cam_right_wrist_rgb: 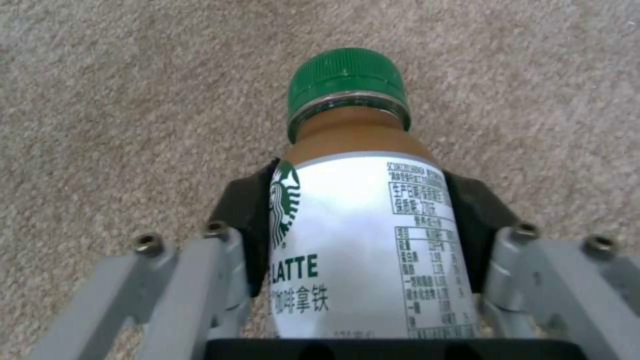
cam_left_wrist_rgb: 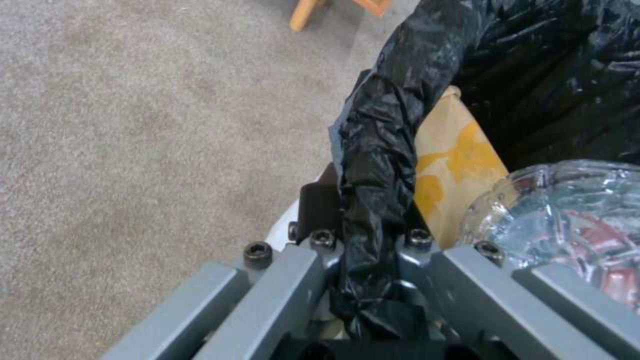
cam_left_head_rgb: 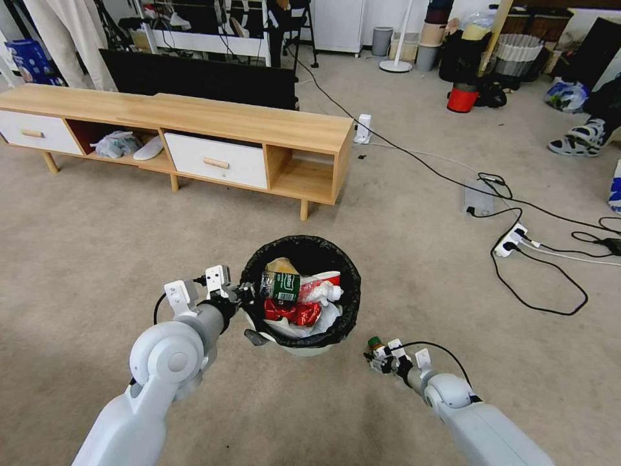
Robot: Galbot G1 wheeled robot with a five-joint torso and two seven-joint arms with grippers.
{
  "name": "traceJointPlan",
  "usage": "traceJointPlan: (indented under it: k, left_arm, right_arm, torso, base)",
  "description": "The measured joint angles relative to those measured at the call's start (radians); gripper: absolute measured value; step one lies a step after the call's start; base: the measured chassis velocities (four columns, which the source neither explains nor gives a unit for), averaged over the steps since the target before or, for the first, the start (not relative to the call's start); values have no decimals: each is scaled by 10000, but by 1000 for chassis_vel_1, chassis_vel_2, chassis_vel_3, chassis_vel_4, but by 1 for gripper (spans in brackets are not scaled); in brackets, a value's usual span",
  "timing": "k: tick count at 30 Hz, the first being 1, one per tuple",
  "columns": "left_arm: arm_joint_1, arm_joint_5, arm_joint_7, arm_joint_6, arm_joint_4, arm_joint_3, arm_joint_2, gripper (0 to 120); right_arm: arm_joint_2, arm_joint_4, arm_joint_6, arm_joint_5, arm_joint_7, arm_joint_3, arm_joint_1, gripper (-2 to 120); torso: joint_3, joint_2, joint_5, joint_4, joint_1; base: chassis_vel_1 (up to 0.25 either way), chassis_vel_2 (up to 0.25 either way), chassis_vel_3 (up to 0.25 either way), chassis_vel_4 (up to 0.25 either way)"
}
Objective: Pick up the trash bin and place the garbage on the floor into it.
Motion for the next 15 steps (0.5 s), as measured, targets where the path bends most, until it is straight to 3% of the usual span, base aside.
traceJointPlan:
  k: [15]
  left_arm:
    - [28, 62, 13, -5, 20, 3, -41, 3]
  right_arm:
    - [-458, 858, 127, -181, -247, 462, -87, 44]
  torso:
    - [0, 0, -2, -2, 0]
  base:
    - [0, 0, 0, 0]
